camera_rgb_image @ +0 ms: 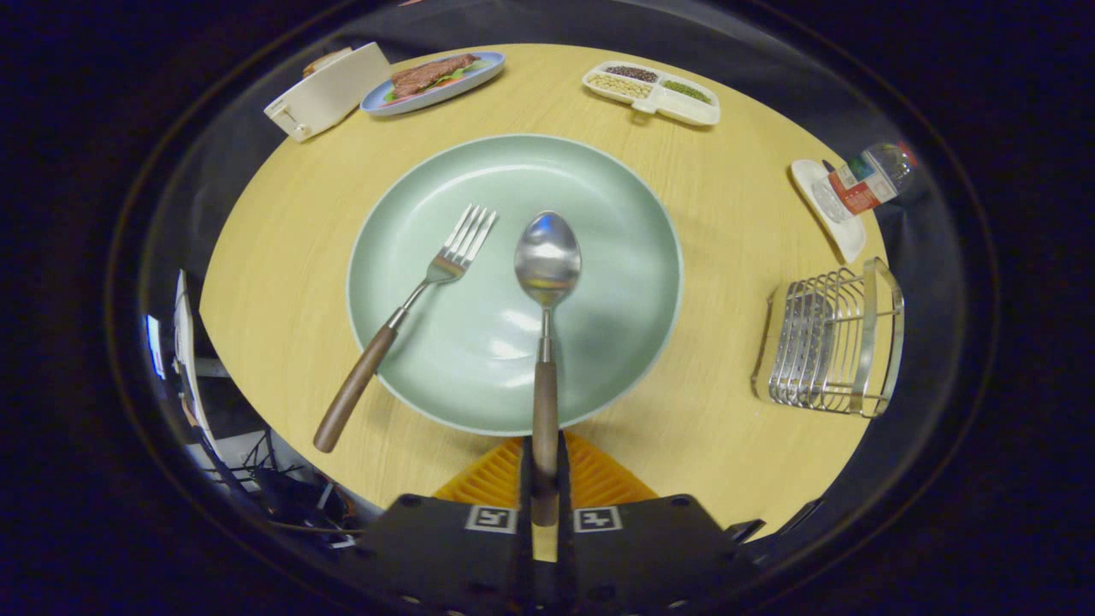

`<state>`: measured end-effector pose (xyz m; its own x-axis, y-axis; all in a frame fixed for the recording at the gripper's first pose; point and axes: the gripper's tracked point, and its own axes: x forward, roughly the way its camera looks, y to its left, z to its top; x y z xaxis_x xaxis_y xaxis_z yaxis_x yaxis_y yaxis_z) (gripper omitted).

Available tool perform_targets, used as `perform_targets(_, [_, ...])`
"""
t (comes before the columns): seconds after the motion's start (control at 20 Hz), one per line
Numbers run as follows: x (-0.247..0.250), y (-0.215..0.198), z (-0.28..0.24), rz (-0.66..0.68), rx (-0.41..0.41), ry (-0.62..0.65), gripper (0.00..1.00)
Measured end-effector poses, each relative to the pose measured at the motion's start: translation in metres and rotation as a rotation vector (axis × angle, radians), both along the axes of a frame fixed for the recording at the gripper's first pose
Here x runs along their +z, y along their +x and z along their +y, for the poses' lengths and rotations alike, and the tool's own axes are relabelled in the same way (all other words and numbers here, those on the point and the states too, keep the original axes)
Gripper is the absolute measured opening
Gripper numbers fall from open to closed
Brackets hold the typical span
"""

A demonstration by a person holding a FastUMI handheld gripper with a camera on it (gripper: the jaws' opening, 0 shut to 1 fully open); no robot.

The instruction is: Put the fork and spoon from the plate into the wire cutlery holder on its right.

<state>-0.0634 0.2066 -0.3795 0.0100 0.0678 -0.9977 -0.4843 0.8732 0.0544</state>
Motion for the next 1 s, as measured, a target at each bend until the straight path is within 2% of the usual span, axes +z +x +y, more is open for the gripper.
perform_targets(0.1, [0.005, -0.001, 0.001, 0.007, -0.013, 0.012, 0.01])
perform_targets(0.15, [0.001, -0.003, -0.001, 0.015, -0.020, 0.019, 0.01])
perform_targets(0.35, [0.021, -0.001, -0.006, 0.013, -0.043, 0.052, 0.00])
perform_targets(0.65, [0.081, 0.011, -0.028, -0.004, -0.078, 0.125, 0.00])
perform_targets(0.85, [0.124, 0.023, -0.055, 0.006, -0.148, 0.166, 0.00])
perform_targets(1.0, [0.148, 0.037, -0.089, 0.008, -0.199, 0.150, 0.00])
